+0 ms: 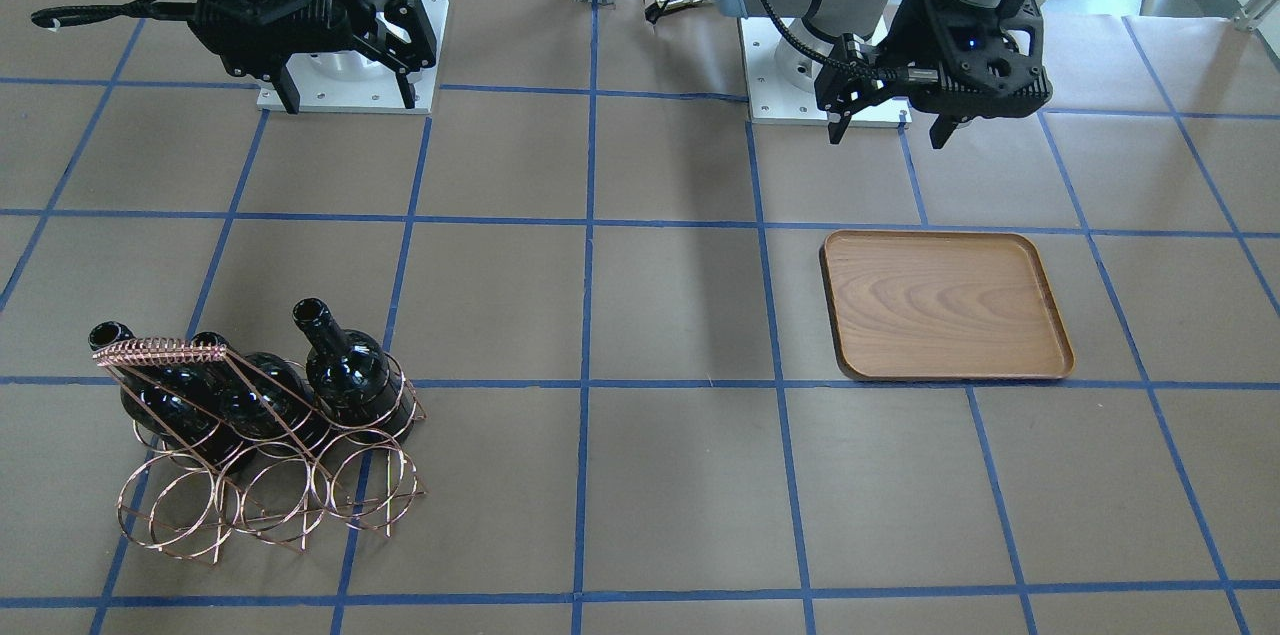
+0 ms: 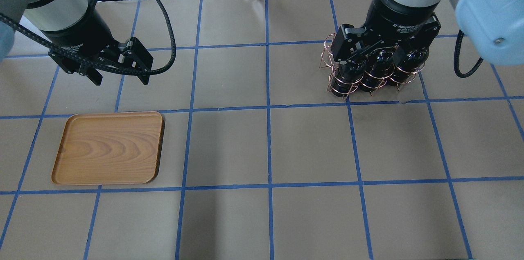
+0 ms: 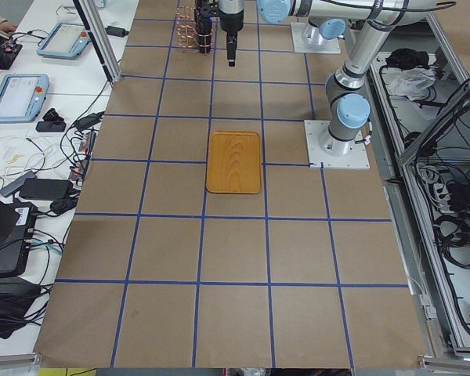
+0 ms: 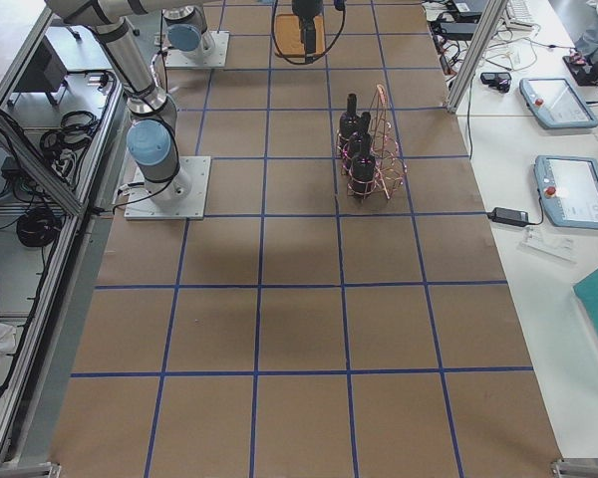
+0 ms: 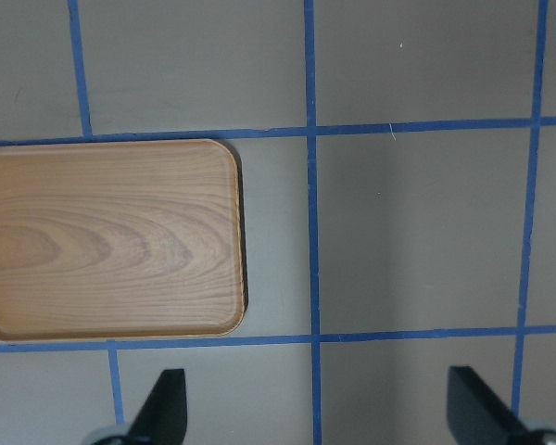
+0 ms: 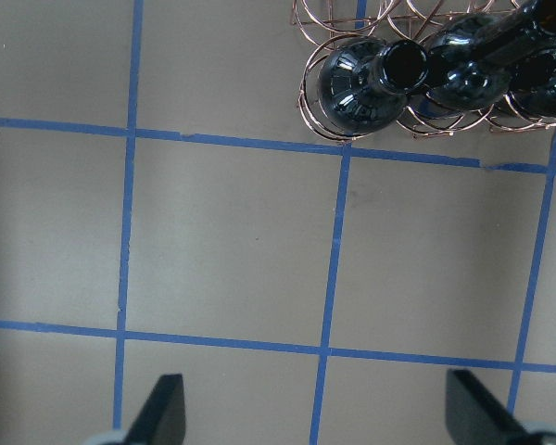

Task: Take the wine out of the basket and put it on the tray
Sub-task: 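Lower the right gripper over the wine rack toward the bottles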

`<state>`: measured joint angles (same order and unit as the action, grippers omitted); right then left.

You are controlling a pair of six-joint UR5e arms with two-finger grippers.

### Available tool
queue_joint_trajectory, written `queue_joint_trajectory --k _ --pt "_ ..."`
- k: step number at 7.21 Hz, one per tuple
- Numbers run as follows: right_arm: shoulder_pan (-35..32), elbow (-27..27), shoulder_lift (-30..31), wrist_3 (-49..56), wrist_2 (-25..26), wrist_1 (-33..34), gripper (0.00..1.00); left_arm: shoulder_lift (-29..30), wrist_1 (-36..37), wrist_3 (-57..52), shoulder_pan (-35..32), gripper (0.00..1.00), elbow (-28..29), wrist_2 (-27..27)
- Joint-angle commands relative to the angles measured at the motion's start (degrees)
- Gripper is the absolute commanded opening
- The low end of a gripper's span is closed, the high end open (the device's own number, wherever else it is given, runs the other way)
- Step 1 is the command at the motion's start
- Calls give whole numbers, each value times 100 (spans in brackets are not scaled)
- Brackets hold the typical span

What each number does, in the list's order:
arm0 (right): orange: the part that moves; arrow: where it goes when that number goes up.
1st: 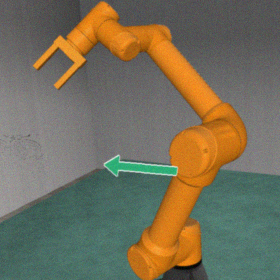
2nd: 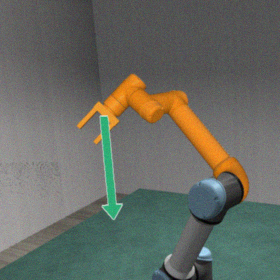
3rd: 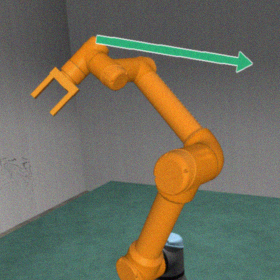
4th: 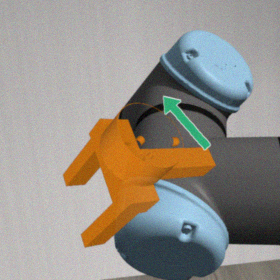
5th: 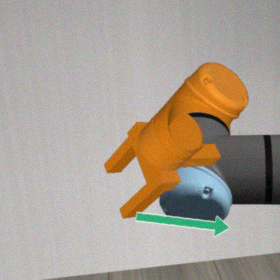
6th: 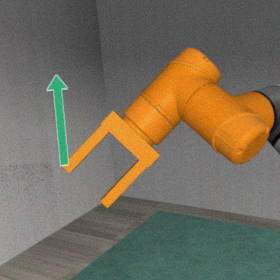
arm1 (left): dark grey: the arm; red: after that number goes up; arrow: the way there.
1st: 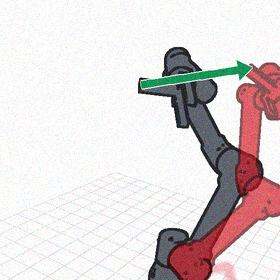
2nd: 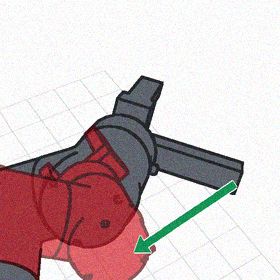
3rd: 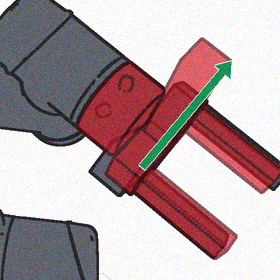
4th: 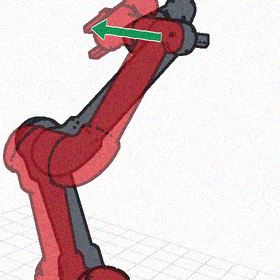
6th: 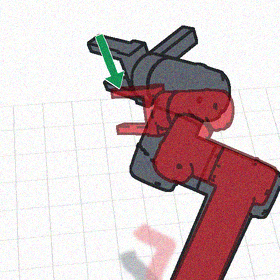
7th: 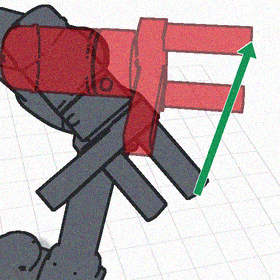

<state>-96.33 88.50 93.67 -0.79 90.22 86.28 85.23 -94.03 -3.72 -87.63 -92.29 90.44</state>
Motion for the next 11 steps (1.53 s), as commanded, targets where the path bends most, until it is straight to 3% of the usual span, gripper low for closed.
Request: queue_joint_trajectory --k 1,6,9,11 --pt "0 0 -6 -27 -5 12 100 -15 -10 -6 0 100 0 9" --pt "192 -114 -181 61 92 126 100 -6 -10 -6 18 100 0 0" --pt "1062 -956 -1277 979 22 258 100 -6 -19 -6 26 100 0 9" --pt "1081 -967 -1857 1054 30 897 100 -6 -10 -6 18 100 -26 0"
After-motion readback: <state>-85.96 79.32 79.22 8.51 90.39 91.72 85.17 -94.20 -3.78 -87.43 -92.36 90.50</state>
